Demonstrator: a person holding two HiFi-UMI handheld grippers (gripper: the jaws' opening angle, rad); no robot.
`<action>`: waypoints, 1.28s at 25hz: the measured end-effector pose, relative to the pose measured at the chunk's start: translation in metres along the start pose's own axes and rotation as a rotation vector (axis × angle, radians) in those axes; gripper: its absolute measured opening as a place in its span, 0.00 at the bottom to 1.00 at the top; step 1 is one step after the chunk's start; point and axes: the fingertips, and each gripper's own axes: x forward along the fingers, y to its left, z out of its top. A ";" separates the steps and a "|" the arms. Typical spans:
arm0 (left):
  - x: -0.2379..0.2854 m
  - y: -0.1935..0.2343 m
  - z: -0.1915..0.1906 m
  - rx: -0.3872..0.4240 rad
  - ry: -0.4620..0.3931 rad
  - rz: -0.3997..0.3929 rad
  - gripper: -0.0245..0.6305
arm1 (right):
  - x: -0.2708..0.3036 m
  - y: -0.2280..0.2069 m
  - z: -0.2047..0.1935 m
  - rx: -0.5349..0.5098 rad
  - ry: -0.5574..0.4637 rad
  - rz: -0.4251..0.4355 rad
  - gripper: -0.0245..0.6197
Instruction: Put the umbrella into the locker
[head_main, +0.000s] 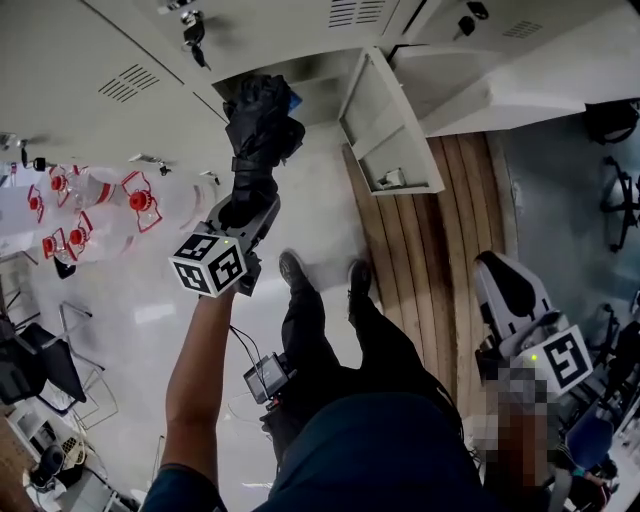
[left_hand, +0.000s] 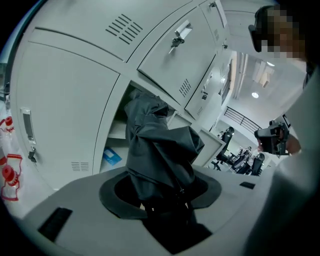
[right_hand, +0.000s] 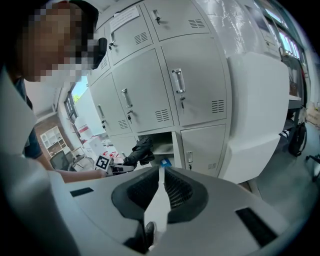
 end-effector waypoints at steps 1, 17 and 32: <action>0.005 0.004 -0.002 -0.012 0.003 -0.002 0.39 | 0.001 -0.001 -0.003 0.004 0.005 -0.006 0.11; 0.090 0.064 -0.005 -0.165 0.008 0.003 0.39 | 0.024 -0.012 -0.038 0.047 0.091 -0.084 0.11; 0.168 0.096 0.019 -0.231 -0.012 0.012 0.39 | 0.040 -0.025 -0.052 0.083 0.135 -0.147 0.11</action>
